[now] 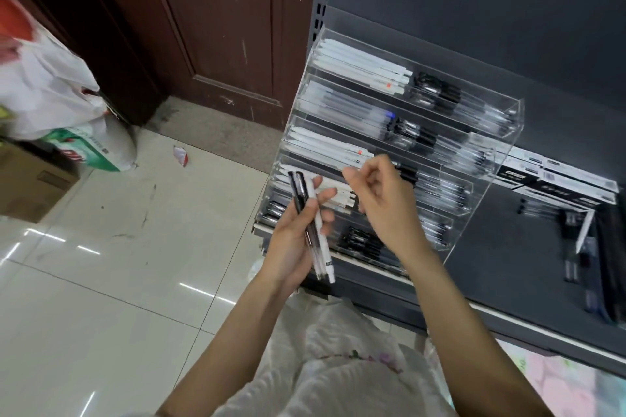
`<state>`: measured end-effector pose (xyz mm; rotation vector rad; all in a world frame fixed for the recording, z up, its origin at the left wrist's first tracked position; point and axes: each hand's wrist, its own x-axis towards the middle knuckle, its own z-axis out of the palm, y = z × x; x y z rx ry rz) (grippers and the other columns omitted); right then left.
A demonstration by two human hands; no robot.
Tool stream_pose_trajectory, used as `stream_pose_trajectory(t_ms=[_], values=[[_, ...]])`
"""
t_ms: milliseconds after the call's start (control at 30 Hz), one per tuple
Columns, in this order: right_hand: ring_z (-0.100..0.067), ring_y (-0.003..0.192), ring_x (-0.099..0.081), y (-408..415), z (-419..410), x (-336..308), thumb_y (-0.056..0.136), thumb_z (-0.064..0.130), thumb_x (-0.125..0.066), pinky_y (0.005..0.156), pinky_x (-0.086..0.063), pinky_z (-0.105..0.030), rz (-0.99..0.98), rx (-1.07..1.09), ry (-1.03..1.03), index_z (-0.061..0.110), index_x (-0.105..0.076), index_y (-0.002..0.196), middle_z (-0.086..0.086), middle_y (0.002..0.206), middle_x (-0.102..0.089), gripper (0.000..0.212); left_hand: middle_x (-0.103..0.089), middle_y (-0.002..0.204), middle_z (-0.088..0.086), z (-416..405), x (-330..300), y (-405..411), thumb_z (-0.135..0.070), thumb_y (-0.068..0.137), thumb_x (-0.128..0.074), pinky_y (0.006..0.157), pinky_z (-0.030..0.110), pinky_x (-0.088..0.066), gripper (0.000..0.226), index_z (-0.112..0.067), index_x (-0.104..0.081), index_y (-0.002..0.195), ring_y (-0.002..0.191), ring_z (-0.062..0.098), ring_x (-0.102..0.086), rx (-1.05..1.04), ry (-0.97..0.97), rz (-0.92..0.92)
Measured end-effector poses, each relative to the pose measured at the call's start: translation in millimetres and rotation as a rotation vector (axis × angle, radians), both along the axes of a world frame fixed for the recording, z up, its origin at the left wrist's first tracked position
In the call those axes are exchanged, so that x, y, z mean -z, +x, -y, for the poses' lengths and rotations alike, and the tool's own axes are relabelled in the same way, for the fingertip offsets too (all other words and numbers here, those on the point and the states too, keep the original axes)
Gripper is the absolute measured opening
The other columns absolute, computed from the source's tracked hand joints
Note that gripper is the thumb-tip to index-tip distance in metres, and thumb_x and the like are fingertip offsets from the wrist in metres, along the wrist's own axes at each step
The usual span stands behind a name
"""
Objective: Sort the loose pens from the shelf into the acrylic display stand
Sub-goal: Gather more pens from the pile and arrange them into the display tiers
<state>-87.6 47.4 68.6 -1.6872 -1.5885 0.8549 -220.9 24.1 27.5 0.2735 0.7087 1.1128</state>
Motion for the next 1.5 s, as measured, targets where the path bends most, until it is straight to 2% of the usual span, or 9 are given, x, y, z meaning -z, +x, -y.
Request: stream_pose_trajectory(t_ms=[100,233,500,600,700,867,967,1167,1500], values=[[-0.007,0.066,-0.066,0.3,27.5,6.7,0.077,0.065,-0.050,0.063,-0.056,-0.040,-0.019,-0.119,-0.253,0.019,-0.045,0.097,0.005,0.081,-0.067,0.050,-0.069,0.113,0.001,-4.2,-1.7,-2.1,-0.008,0.100,-0.035,0.074,0.023,-0.055,0.032,-0.020,-0.055,0.122,0.089,0.011,-0.067,-0.107,-0.032,0.064],[-0.007,0.074,-0.067,-6.8,45.8,15.6,0.089,0.025,-0.062,0.061,-0.058,-0.027,-0.275,-0.106,-0.373,0.012,-0.048,0.099,0.004,0.085,-0.069,0.022,-0.067,0.119,-0.001,-6.1,-5.6,-0.7,-0.011,0.102,-0.033,0.087,0.023,-0.053,0.034,-0.024,-0.051,0.126,0.110,0.013,-0.063,-0.148,0.000,0.046],[-0.017,0.070,-0.066,-15.3,49.3,22.8,0.086,0.007,-0.065,0.056,-0.055,-0.025,-0.428,0.025,-0.326,0.007,-0.060,0.092,-0.009,0.084,-0.069,0.008,-0.065,0.124,-0.001,-5.5,4.4,5.7,-0.018,0.103,-0.031,0.094,0.027,-0.050,0.032,-0.011,-0.048,0.129,0.117,0.017,-0.059,-0.190,0.036,-0.065],[-0.020,0.071,-0.067,-13.5,50.8,28.3,0.086,0.008,-0.065,0.057,-0.056,-0.027,-0.410,0.039,-0.332,0.011,-0.061,0.093,-0.007,0.085,-0.070,0.008,-0.070,0.112,-0.002,-2.1,11.8,1.0,-0.024,0.102,-0.036,0.090,0.026,-0.050,0.028,-0.013,-0.058,0.115,0.109,0.014,-0.063,-0.130,0.059,-0.330],[-0.013,0.070,-0.069,-6.8,50.1,31.2,0.090,0.009,-0.061,0.057,-0.055,-0.023,-0.334,0.015,-0.323,0.011,-0.063,0.098,-0.001,0.088,-0.071,0.009,-0.067,0.086,-0.002,2.3,23.0,-6.7,-0.032,0.098,-0.047,0.080,0.028,-0.049,0.027,-0.012,-0.065,0.096,0.083,0.014,-0.061,-0.030,-0.010,-0.656],[-0.003,0.071,-0.068,13.4,39.7,33.0,0.091,0.016,-0.059,0.060,-0.055,-0.022,-0.042,0.025,-0.217,0.018,-0.063,0.100,0.008,0.087,-0.071,0.009,-0.046,0.064,0.001,5.4,33.2,-27.4,-0.031,0.097,-0.049,0.061,0.020,-0.045,0.028,-0.011,-0.067,0.090,0.054,0.006,-0.048,-0.020,-0.152,-0.540],[-0.002,0.071,-0.063,30.2,19.1,34.1,0.090,0.024,-0.062,0.058,-0.054,-0.023,0.358,0.034,0.041,0.020,-0.067,0.099,0.009,0.084,-0.071,0.011,-0.047,0.062,-0.003,4.8,38.1,-44.6,-0.031,0.097,-0.048,0.061,0.016,-0.048,0.028,-0.011,-0.066,0.089,0.053,0.002,-0.049,-0.099,-0.188,-0.534],[-0.014,0.068,-0.055,15.2,-10.3,45.7,0.076,0.017,-0.076,0.045,-0.027,-0.015,0.699,-0.138,0.247,0.018,-0.070,0.088,0.005,0.071,-0.071,0.013,-0.052,0.064,-0.005,-0.6,39.8,-56.4,-0.032,0.098,-0.047,0.064,0.016,-0.049,0.028,-0.013,-0.065,0.088,0.055,0.004,-0.051,-0.131,-0.180,-0.599],[-0.018,0.069,-0.063,-6.1,-21.8,70.0,0.062,0.003,-0.084,0.053,-0.048,-0.024,0.904,-0.211,0.289,0.014,-0.074,0.089,-0.003,0.076,-0.069,0.031,-0.060,0.070,-0.006,-2.8,40.5,-50.5,-0.027,0.097,-0.049,0.063,0.015,-0.052,0.025,-0.013,-0.067,0.089,0.054,0.002,-0.053,-0.178,-0.175,-0.598]])
